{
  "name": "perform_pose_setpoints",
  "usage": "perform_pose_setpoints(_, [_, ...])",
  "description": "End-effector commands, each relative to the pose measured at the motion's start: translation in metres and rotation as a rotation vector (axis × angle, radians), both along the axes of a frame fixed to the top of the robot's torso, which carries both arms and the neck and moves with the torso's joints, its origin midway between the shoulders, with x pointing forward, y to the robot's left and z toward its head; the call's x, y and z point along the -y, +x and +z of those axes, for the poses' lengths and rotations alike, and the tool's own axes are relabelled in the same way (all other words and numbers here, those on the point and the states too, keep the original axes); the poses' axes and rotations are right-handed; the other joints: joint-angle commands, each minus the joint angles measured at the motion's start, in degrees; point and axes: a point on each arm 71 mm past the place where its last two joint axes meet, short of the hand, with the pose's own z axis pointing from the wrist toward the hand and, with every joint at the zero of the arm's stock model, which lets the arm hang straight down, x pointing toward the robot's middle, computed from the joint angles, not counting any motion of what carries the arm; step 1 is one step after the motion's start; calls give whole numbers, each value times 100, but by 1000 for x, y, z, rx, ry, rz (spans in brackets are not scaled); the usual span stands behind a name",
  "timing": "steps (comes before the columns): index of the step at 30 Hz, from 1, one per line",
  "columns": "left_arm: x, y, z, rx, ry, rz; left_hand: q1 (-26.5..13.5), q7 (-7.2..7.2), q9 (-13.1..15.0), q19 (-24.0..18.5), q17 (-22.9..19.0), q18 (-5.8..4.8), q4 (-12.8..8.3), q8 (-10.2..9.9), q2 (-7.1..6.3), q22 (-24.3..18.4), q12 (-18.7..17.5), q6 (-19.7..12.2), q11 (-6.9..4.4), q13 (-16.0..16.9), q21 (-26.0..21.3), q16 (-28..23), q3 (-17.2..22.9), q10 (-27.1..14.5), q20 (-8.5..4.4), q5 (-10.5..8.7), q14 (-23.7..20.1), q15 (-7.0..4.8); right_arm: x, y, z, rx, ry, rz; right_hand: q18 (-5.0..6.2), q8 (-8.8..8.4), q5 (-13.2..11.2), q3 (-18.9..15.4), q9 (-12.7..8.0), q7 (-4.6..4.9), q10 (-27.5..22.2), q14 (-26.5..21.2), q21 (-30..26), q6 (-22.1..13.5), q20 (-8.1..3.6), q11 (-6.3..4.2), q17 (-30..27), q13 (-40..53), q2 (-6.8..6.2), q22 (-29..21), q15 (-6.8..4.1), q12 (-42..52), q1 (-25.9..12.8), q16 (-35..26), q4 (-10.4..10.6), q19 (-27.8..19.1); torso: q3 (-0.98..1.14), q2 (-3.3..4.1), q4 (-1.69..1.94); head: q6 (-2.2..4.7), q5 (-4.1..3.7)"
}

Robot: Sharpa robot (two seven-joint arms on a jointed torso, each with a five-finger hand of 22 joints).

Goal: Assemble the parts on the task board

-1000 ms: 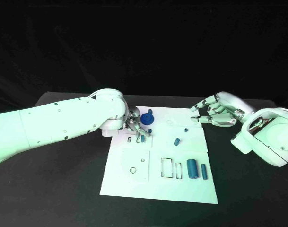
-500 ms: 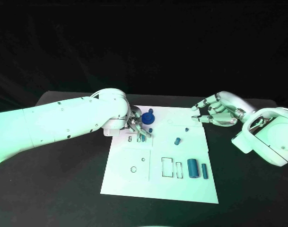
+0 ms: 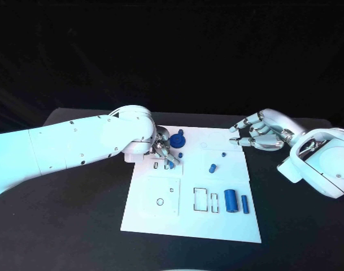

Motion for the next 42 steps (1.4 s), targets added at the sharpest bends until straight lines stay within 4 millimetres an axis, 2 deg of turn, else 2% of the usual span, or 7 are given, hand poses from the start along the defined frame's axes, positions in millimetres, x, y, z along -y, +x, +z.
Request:
perform_pose_setpoints(1, [2,-2,-1,-24,2,-12,97,-8,19,322,1506,-98,-49,26,40,946,-5,-40,-5,-8,13,17,44,15,-36,-21,604,-22,-1,0,-1,-10,-10,9,64,-11,26,30,-6,9,-18,434,-30,15,-30,-3,712,402,-13,929,-33,-23,44,-34,17,201,-1,2,-3,-8,2])
perform_pose_setpoints(3, [2,-2,-1,-25,-2,-10,187,-12,39,320,1506,-97,-101,26,86,943,-13,-57,-6,-12,11,17,109,11,-37,-21,604,-24,-1,0,-1,-11,-10,9,63,-11,28,34,-6,9,-18,434,-30,17,-30,-3,714,402,-10,931,-33,-23,48,-33,16,202,-1,1,-4,-11,4])
perform_pose_setpoints(7, [2,-2,-1,-27,-13,-4,579,-42,72,309,1506,-92,-346,0,203,927,-57,-124,-38,-47,-1,17,362,-21,-47,-17,604,-43,-2,1,-1,-12,-11,10,63,-11,29,38,-6,9,-18,435,-29,18,-30,-3,715,402,-8,932,-33,-23,51,-32,15,203,2,4,-6,-18,2])
perform_pose_setpoints(13, [2,-3,-1,-40,-41,1,1272,-67,57,296,1506,-88,-801,-127,340,910,-184,-264,-70,-137,-15,17,866,-109,-84,-16,604,-79,-3,1,-2,-15,-12,14,64,-10,32,43,-6,9,-21,434,-32,20,-31,-4,710,398,-5,926,-34,-28,56,-35,14,199,2,1,-2,-32,0])
perform_pose_setpoints(26, [-2,-4,-1,-27,-80,29,1361,-38,48,279,1506,-83,-896,-206,238,887,-292,-265,-43,-228,-33,17,1094,-147,-74,-19,604,-56,-6,3,-2,-19,-9,20,66,-10,35,47,-6,9,-21,434,-36,22,-31,-4,710,397,-4,918,-34,-28,59,-36,13,193,4,6,-10,-41,5])
perform_pose_setpoints(33, [-11,-6,4,16,-134,81,1378,-41,49,288,1506,-86,-925,-228,168,907,-279,-228,-45,-210,-23,17,1202,-105,-70,-19,604,-54,-6,3,-2,-19,-7,20,69,-10,37,50,-6,9,-23,432,-41,23,-31,-3,704,394,-2,910,-34,-33,59,-39,14,187,7,2,0,-54,-7])
perform_pose_setpoints(42, [-21,-14,7,98,-221,161,1390,-51,48,332,1506,-104,-946,-278,33,987,-219,-169,-58,-135,22,17,1460,-6,-78,-17,604,-67,-6,4,-2,-18,-5,19,71,-10,41,53,-6,11,-26,431,-46,25,-31,-2,699,390,2,899,-34,-38,54,-43,21,180,11,1,4,-73,20])
